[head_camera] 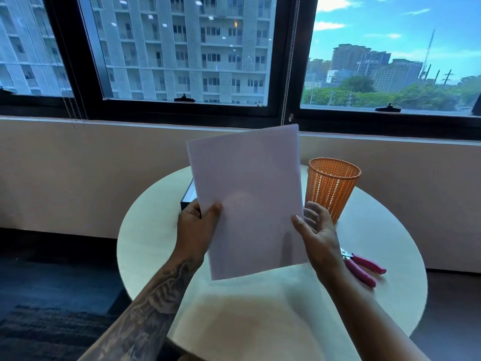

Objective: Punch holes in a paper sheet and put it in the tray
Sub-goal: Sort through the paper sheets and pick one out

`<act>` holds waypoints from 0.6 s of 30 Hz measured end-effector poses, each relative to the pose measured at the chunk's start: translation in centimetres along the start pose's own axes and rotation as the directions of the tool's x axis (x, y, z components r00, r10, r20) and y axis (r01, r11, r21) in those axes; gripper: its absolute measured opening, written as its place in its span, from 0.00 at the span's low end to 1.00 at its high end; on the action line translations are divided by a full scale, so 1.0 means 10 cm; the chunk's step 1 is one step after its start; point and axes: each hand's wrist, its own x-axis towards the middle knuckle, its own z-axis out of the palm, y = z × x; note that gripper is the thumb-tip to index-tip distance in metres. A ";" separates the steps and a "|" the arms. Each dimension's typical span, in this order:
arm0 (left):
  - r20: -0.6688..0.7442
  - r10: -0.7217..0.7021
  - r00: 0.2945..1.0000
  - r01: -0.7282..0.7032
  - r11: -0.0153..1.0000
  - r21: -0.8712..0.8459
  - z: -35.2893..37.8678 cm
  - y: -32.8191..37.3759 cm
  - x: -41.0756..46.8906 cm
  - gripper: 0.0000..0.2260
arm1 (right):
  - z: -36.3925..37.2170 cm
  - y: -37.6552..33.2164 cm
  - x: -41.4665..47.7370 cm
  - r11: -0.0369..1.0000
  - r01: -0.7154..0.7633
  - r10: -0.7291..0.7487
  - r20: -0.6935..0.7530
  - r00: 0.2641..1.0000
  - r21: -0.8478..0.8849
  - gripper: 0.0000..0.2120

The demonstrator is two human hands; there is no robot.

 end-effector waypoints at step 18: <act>0.342 -0.091 0.935 0.161 0.970 -0.181 -0.71 0.29 0.53 0.19 | -0.31 -0.03 0.19 0.965 -0.101 0.111 -0.027 0.993 0.241 0.08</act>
